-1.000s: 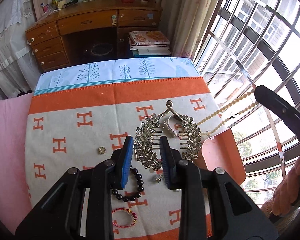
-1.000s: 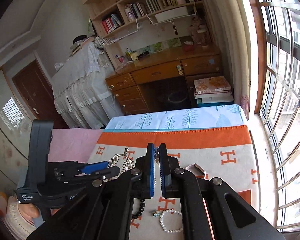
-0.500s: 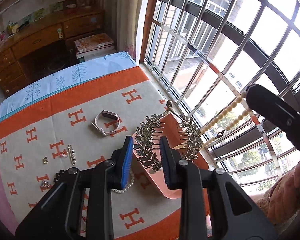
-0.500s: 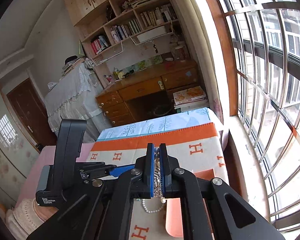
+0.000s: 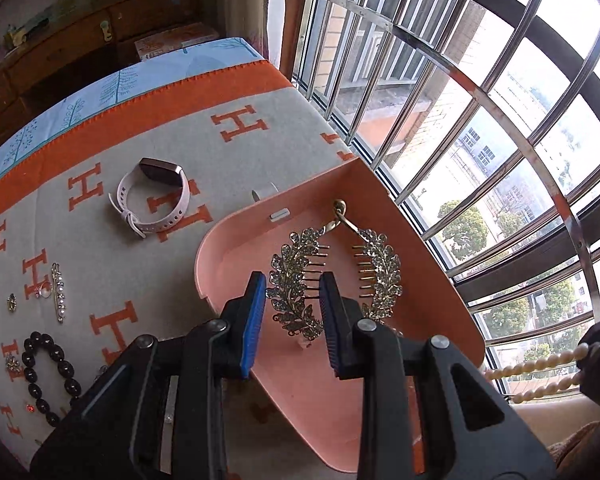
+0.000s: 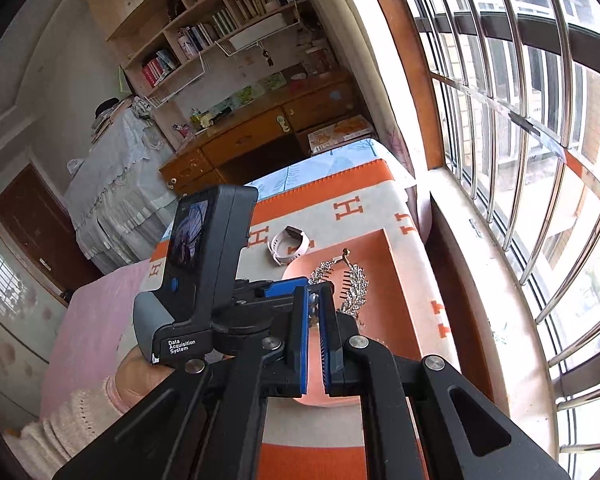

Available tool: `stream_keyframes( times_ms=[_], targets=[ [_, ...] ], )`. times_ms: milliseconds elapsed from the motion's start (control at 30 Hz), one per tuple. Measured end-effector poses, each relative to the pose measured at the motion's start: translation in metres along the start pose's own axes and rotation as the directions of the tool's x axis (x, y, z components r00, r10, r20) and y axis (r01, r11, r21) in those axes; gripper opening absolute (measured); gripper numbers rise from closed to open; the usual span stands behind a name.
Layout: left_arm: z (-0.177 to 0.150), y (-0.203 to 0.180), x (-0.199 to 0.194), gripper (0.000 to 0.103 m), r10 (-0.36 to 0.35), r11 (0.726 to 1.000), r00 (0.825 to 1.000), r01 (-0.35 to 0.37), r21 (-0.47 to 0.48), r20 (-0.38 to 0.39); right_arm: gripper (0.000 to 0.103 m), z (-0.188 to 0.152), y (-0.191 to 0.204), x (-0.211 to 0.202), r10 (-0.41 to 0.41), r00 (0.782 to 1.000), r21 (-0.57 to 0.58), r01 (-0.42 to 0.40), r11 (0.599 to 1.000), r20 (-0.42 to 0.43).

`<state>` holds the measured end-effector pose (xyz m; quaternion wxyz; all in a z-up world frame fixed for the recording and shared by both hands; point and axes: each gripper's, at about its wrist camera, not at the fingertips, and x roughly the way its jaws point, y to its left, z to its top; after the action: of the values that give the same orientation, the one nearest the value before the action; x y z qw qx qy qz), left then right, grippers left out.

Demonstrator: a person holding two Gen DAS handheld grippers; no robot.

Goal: Organize jewelry
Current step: 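Carry the pearl necklace in the right tool while the left tool carries the comb to the pink tray, then open the right tool over the tray while the left tool releases the comb into it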

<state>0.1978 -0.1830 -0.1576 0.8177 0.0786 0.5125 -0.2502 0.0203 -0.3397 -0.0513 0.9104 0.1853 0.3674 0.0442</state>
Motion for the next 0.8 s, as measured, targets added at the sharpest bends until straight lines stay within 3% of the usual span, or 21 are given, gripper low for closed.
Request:
stream_keyframes(
  times_ms=[100,233,367,533,800],
  targets=[
    [-0.002,0.0,0.006,0.026,0.03,1.0,0.999,-0.03,0.005,0.026,0.005,-0.019,-0.015,0.013,-0.014,0.999,0.018,0.015,1.0,-0.032],
    [-0.005,0.003,0.007,0.027,-0.037,0.999,0.999,0.037,-0.039,0.004,0.007,-0.033,-0.03,0.04,-0.037,0.996,0.057,0.042,0.997,-0.077],
    [-0.014,0.002,-0.004,0.034,-0.066,0.997,0.998,0.067,-0.042,0.013,0.033,-0.043,-0.034,0.059,-0.078,0.994,0.063,0.083,0.995,-0.079],
    [-0.028,-0.003,-0.027,0.036,-0.025,1.0,0.998,0.025,-0.004,0.056,0.034,-0.044,-0.029,0.073,-0.081,0.994,0.052,0.085,0.995,-0.069],
    [-0.049,0.005,-0.059,0.037,-0.014,0.999,0.996,0.017,-0.032,0.09,0.034,-0.041,-0.022,0.087,-0.096,0.993,0.052,0.1,0.994,-0.069]
  ],
)
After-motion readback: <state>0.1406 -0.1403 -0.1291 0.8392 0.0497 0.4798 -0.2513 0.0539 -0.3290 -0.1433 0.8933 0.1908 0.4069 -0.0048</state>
